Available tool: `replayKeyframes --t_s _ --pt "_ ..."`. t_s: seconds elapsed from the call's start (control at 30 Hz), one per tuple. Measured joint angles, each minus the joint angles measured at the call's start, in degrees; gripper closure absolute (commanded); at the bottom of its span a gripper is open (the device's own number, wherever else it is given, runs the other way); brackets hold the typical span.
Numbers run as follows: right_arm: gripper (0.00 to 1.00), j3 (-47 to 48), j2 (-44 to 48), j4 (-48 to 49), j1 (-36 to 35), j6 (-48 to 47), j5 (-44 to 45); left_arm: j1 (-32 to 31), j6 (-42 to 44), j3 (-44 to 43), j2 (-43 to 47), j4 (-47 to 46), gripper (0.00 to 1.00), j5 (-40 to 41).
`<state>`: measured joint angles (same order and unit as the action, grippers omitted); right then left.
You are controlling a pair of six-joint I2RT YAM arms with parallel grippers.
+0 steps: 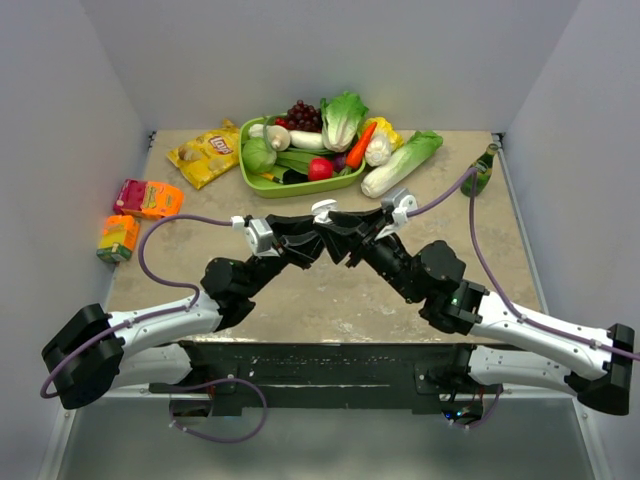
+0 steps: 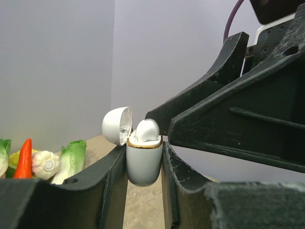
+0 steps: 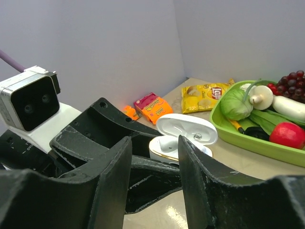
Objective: Insert the wireless bluetooth earbuds into the charging case
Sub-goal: Place the earbud in the charging case.
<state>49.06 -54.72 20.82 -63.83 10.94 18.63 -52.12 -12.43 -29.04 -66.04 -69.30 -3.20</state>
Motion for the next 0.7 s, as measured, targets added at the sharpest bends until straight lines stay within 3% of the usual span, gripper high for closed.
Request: replayKeyframes --t_s 0.37,0.63,0.7 --pt "0.48 2.58 3.54 -4.11 0.42 0.39 5.77 -0.07 0.00 0.00 0.81 -3.04 1.00 -0.46" --pt "0.50 2.43 7.93 -5.81 0.42 0.33 7.82 -0.07 0.00 0.04 1.36 -3.48 1.00 -0.63" --pt "0.55 1.97 9.66 -6.36 0.42 0.31 7.96 -0.07 -0.02 0.59 1.77 -3.54 1.00 -0.66"
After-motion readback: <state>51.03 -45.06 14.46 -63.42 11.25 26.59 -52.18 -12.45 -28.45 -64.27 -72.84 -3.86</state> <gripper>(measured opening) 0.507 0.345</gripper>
